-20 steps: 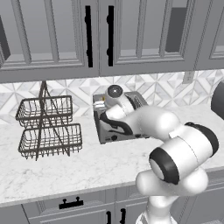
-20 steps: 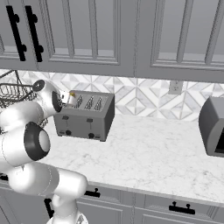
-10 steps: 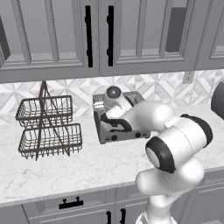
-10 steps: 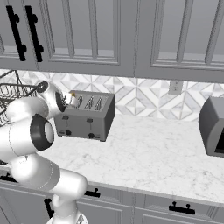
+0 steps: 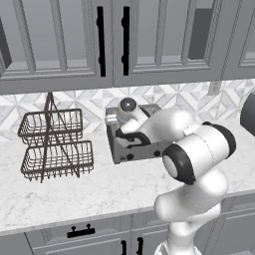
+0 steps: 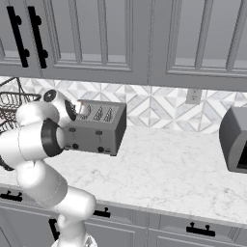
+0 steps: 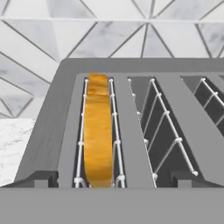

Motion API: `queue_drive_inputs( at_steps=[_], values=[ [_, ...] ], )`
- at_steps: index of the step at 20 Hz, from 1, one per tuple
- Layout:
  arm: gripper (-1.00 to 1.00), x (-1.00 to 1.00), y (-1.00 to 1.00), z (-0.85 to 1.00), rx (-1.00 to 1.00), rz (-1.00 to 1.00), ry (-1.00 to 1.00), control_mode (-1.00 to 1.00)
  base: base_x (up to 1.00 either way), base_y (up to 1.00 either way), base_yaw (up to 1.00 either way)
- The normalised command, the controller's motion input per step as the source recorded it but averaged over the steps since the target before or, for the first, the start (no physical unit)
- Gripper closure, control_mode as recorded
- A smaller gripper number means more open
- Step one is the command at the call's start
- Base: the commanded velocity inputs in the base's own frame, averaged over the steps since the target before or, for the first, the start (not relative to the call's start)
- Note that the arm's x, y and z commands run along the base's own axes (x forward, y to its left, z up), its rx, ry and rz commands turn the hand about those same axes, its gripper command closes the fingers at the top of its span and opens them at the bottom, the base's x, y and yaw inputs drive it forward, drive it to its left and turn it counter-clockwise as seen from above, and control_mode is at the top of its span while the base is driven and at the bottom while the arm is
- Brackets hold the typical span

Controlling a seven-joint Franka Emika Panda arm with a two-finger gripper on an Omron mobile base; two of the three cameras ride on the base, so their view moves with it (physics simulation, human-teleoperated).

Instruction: Start the toaster. Once the lever pops up, take the bread to the plate on the dining counter.

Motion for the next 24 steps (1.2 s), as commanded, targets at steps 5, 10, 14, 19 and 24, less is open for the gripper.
queue_drive_inputs(
  at_steps=[5, 10, 14, 19, 24],
  values=[
    [-1.0, 0.23, 0.0, -0.14, 0.0, 0.0, -0.01, -1.0, 0.0, 0.0, 0.0],
    [-1.0, 0.21, 0.0, -0.18, 0.0, 0.0, -0.02, -1.0, 0.0, 0.0, 0.0],
    [-1.0, 0.2, 0.0, -0.19, 0.0, 0.0, -0.03, -1.0, 0.0, 0.0, 0.0],
    [1.0, 0.11, 0.0, -0.21, 0.0, 0.0, -0.05, -1.0, 0.0, 0.0, 0.0],
    [1.0, -0.08, 0.0, -0.02, 0.0, 0.0, -0.2, -1.0, 0.0, 0.0, 0.0]
  ],
)
